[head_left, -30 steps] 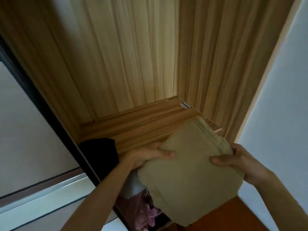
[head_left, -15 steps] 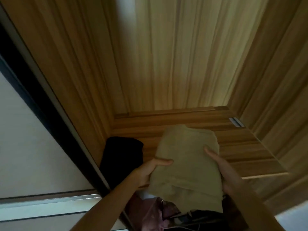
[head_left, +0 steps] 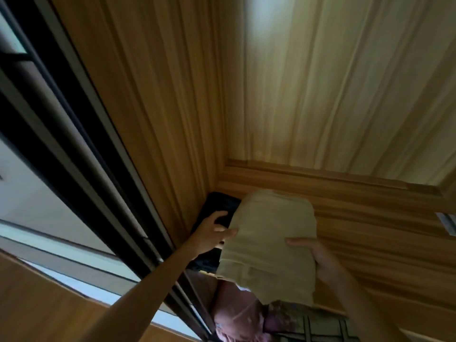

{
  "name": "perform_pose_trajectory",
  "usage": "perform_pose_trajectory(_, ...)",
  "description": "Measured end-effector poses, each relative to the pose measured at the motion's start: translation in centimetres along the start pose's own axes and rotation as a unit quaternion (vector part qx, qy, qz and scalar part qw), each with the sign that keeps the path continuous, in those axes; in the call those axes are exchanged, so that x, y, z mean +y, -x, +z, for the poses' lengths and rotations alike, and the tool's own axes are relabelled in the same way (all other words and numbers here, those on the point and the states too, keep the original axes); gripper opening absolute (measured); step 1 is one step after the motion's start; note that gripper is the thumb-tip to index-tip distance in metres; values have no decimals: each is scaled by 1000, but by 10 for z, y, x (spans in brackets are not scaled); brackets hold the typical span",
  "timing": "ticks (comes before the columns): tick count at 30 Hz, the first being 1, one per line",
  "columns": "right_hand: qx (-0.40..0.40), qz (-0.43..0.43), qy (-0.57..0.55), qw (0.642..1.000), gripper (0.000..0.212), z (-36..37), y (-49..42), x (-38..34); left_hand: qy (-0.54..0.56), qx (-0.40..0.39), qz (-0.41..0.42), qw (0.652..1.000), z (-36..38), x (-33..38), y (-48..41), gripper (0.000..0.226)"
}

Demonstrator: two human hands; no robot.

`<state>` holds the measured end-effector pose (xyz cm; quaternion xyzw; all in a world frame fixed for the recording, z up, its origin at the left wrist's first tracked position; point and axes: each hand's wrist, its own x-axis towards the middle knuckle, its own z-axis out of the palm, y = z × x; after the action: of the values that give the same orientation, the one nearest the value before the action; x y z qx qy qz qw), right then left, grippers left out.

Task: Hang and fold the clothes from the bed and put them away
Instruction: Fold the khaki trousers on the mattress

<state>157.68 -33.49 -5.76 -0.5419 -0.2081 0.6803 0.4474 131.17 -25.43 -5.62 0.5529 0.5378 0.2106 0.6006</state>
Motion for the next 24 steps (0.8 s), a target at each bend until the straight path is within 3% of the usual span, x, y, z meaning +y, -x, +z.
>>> perform_pose_trajectory(3, 8, 14, 2, 1000, 102, -17, -15, 5, -26, 29, 48, 998, 22, -17, -9, 53)
perform_pose_trajectory(6, 33, 16, 10, 999, 76, -42, -23, 10, -158, 26, 115, 980, 47, -33, -17, 39)
perform_pose_trajectory(8, 63, 13, 42, 997, 78, -56, -29, 12, -326, 11, 150, 933, 58, -46, -25, 47)
perform_pose_trajectory(10, 114, -24, 107, 987, 87, -64, -38, 15, -510, 54, 198, 835, 70, -63, -34, 49)
perform_pose_trajectory(11, 158, -63, 168, 971, 92, -65, -43, 18, -549, 60, 192, 812, 74, -68, -35, 48)
perform_pose_trajectory(13, 261, -132, 347, 891, 106, -65, -54, 27, -612, 57, 131, 778, 77, -71, -31, 51)
perform_pose_trajectory(14, 290, -171, 449, 827, 98, -62, -55, 32, -630, 66, 120, 764, 71, -72, -31, 56)
perform_pose_trajectory(16, 276, -295, 618, 675, 72, -57, -60, 51, -643, 82, 112, 754, 51, -78, -33, 71)
perform_pose_trajectory(17, 237, -324, 671, 623, 67, -48, -59, 57, -641, 87, 106, 756, 45, -77, -30, 75)
perform_pose_trajectory(19, 164, -303, 728, 593, 69, -37, -65, 72, -607, 76, 130, 780, 48, -72, -24, 71)
perform_pose_trajectory(20, 149, -278, 737, 598, 71, -33, -69, 75, -594, 43, 167, 786, 56, -74, -22, 68)
perform_pose_trajectory(24, 127, -227, 760, 596, 72, -26, -75, 72, -622, 8, 233, 748, 84, -90, -20, 64)
